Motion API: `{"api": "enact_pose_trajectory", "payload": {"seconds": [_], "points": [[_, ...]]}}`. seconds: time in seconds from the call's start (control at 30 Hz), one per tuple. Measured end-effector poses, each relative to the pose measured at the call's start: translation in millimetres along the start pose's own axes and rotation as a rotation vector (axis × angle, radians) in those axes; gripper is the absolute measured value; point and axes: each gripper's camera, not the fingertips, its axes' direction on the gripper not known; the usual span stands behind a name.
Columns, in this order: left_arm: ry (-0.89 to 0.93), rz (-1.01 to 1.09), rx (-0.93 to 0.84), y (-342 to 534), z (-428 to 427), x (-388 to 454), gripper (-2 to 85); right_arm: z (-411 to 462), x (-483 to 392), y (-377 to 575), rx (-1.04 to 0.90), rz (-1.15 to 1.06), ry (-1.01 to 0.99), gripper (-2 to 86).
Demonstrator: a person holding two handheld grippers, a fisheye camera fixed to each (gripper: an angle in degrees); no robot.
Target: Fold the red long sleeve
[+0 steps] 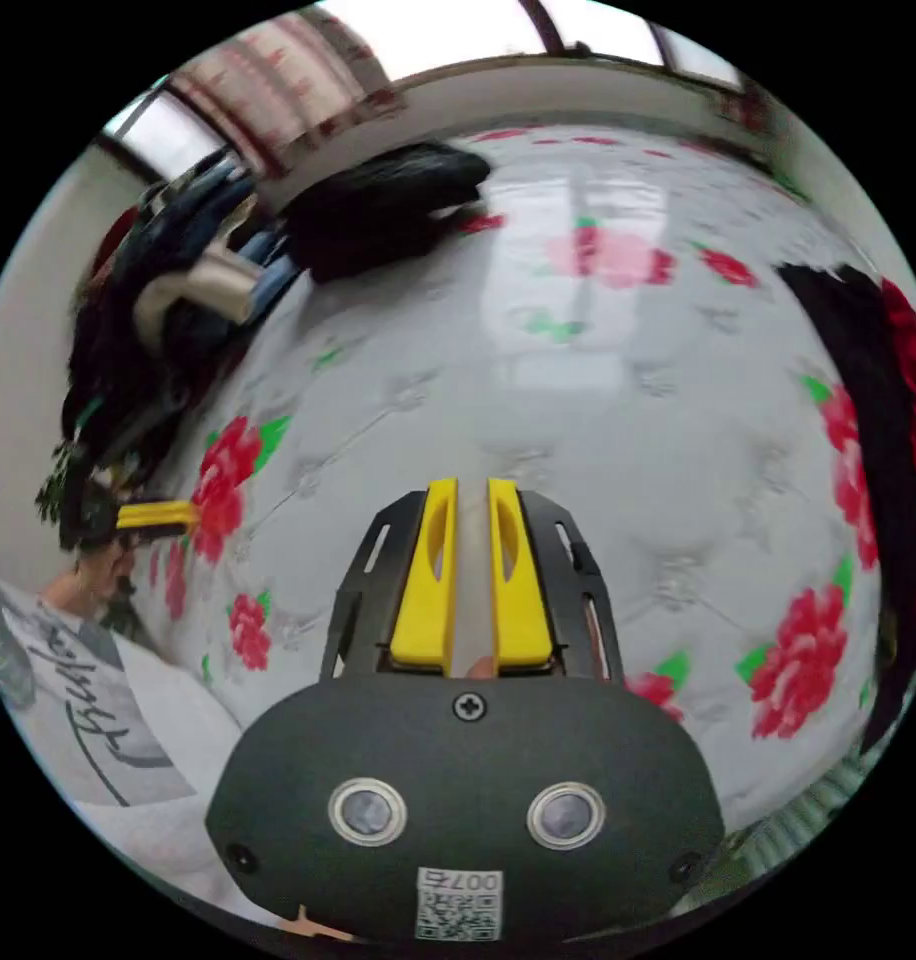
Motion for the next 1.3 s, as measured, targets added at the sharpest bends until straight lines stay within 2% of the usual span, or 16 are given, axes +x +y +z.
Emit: {"api": "enact_pose_trajectory", "payload": {"seconds": [0.1,0.3,0.43,0.53,0.63,0.73,0.77,0.83,0.93,1.03,1.2,1.23,1.3], "points": [[0.002,-0.003,-0.006,-10,7,4,5.1,-35,82,-1,0.141,0.235,0.221,4.4],[0.0,-0.006,-0.011,-27,10,11,5.1,-115,242,13,0.335,0.669,0.494,4.7],[0.002,-0.024,-0.009,-37,3,10,5.2,-122,304,17,0.339,0.794,0.493,5.0],[-0.006,-0.025,-0.012,-43,-6,11,5.2,-102,348,27,0.283,0.901,0.357,3.6],[-0.008,-0.031,-0.014,-48,-19,9,5.2,-103,358,48,0.373,0.969,0.256,1.6],[0.011,-0.055,0.004,-49,-35,1,5.2,-115,346,66,0.473,0.835,0.113,0.5],[0.021,-0.068,0.021,-47,-43,-2,5.2,-118,333,71,0.506,0.724,0.021,0.3],[0.036,-0.095,0.052,-42,-56,-7,5.3,-115,302,75,0.471,0.553,-0.065,0.1],[0.101,-0.14,0.1,-31,-81,-14,5.4,-98,232,94,0.381,0.325,-0.123,0.0],[0.236,-0.104,0.197,-8,-120,-6,6.0,-69,158,123,0.276,0.156,-0.333,-0.1],[0.392,0.107,0.32,51,-202,27,10.9,-13,-9,179,-0.03,-0.301,-0.712,0.0],[0.418,0.17,0.346,71,-222,33,11.7,-11,-25,185,-0.053,-0.355,-0.755,0.0],[0.414,0.236,0.386,102,-254,37,12.0,-14,-77,204,-0.104,-0.511,-0.966,0.1]]}}
